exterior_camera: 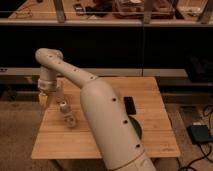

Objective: Knock the bottle over

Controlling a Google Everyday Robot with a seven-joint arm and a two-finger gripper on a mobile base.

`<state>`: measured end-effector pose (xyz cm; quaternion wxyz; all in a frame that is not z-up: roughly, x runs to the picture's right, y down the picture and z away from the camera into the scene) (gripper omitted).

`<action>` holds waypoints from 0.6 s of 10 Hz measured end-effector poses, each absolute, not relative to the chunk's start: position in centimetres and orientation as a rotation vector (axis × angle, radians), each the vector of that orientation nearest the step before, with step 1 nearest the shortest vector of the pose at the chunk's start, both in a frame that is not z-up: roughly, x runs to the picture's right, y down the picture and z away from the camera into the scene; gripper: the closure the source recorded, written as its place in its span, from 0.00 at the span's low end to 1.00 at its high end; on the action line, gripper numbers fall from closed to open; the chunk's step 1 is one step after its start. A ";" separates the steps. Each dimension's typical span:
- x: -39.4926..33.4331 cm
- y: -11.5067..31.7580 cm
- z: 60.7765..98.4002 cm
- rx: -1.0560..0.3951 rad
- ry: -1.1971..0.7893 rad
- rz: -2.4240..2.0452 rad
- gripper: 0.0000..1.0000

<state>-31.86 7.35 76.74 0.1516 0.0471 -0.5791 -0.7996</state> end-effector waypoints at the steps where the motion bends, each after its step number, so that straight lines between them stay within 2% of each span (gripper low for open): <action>1: -31.9 7.4 76.7 0.135 -1.663 -2.296 1.00; 5: -31.4 7.5 76.7 0.140 -1.667 -2.290 1.00; 6: -31.7 7.5 76.6 0.141 -1.669 -2.292 0.95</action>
